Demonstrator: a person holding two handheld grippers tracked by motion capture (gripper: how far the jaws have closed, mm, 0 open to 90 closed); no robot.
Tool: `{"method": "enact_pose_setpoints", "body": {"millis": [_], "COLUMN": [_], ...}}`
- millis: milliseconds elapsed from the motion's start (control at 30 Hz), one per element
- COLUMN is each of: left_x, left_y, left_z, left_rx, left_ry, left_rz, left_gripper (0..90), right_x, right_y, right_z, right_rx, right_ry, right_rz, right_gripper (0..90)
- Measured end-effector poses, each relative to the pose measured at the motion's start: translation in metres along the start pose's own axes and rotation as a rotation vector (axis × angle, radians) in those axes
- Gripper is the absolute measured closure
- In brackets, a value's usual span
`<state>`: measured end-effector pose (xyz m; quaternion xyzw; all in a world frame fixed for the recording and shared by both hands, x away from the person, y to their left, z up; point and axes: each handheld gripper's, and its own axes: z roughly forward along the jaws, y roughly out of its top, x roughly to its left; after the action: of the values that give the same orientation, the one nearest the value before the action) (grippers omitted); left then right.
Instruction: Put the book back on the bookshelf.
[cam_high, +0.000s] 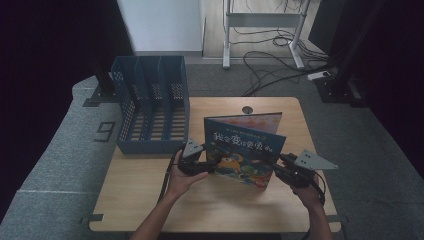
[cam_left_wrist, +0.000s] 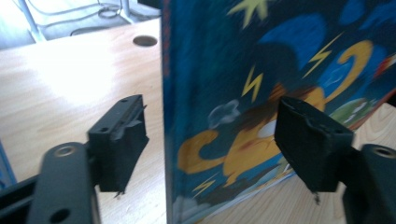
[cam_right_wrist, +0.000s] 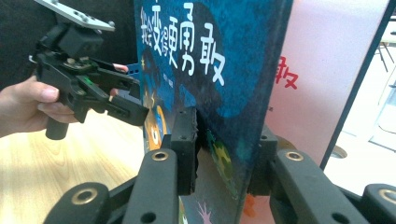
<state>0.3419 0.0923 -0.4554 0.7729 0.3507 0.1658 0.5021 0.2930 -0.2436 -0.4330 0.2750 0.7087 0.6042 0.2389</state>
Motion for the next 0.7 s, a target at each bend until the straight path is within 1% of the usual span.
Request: {"method": "enact_pose_setpoints", "body": {"millis": [100, 167, 500, 700], "left_x": [-0.002, -0.002, -0.002, -0.003], "left_y": [0.002, 0.003, 0.002, 0.001], "left_z": [-0.003, -0.004, -0.005, -0.007], "left_rx": [-0.030, -0.037, -0.037, -0.037], "left_ry": [-0.006, -0.011, -0.007, -0.016], "left_rz": [0.009, 0.010, 0.015, 0.022], "left_gripper": [30.7, 32.7, 38.8, 39.2], "right_x": [-0.001, -0.003, -0.008, -0.012], "right_y": [0.000, 0.000, 0.001, 0.001], "right_z": [0.001, 0.002, 0.008, 0.012], "right_rx": [0.002, 0.002, 0.008, 0.016], "right_ry": [-0.008, -0.007, -0.028, -0.050], "right_rz": [-0.001, -0.002, 0.013, 0.018], "right_gripper": [68.0, 67.8, 63.4, 58.3]}}
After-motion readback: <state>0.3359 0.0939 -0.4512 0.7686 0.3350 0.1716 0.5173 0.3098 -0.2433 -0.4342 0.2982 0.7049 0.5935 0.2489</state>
